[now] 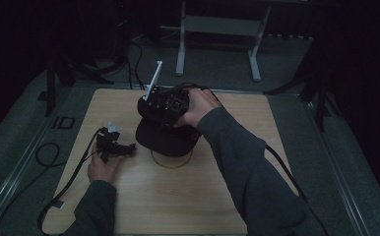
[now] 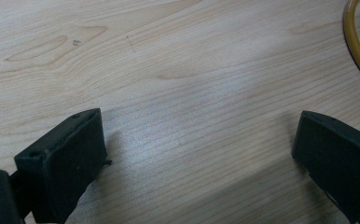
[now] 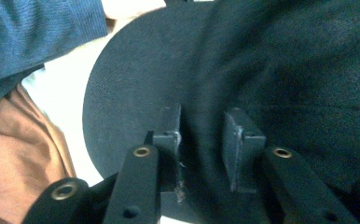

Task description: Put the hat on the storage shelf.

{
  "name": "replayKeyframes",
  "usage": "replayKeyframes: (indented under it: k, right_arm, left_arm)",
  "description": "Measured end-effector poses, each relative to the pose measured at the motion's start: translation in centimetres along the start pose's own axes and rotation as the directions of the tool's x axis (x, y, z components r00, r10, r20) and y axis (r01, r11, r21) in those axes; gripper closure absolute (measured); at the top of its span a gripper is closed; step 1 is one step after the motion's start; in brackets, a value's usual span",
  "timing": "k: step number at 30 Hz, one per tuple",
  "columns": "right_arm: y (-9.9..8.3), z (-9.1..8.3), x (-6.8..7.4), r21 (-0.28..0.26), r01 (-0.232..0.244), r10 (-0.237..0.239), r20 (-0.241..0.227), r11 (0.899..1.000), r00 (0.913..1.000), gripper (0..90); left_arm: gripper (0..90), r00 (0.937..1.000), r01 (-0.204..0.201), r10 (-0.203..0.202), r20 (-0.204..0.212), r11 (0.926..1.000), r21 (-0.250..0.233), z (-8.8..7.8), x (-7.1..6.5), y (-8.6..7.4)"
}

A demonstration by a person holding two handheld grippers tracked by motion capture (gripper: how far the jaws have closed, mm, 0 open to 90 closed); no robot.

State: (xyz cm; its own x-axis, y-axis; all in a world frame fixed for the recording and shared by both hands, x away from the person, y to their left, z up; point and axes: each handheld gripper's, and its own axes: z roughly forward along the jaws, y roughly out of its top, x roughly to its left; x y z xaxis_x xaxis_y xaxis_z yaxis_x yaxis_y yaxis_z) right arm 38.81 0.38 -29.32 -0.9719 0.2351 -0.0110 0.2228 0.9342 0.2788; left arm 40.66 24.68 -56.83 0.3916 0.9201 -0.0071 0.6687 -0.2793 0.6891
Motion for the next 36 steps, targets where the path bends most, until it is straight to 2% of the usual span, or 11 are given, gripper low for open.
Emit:
replayKeyframes:
  k: [4,13,17,25,29,36]
  right_arm:
    - [0.1,0.4,0.1,0.009,0.013,-0.013,-0.011,1.000,0.9999,68.3]
    - [-0.2,0.4,-0.2,-0.006,0.005,-0.006,-0.046,1.000,0.9989,63.8]
    - [-0.2,0.5,-0.1,0.004,0.004,-0.004,-0.042,1.000,0.9991,63.6]
    - [-0.4,0.2,-0.2,-0.011,0.001,-0.002,-0.040,1.000,0.9992,63.6]
    - [-0.8,-0.2,-0.3,-0.014,-0.005,0.005,-0.016,1.000,0.9999,67.3]
    - [-1.9,-0.8,-0.5,-0.011,-0.013,0.013,-0.001,1.000,0.9999,81.1]
  left_arm:
    - [2.3,1.0000,0.000,0.000,0.000,1.0000,0.000,0.0,0.0,0.0]
    - [2.3,1.0000,0.000,0.000,-0.001,1.0000,-0.001,0.0,0.0,0.0]
    - [2.3,1.0000,0.000,0.000,-0.001,1.0000,-0.001,0.0,0.0,0.0]
    - [2.3,1.0000,0.000,0.000,-0.001,1.0000,-0.001,0.0,0.0,0.0]
    - [2.3,1.0000,0.000,0.000,-0.001,1.0000,-0.001,0.0,0.0,0.0]
    - [2.3,1.0000,0.001,-0.001,-0.003,1.0000,-0.003,0.0,0.0,0.0]
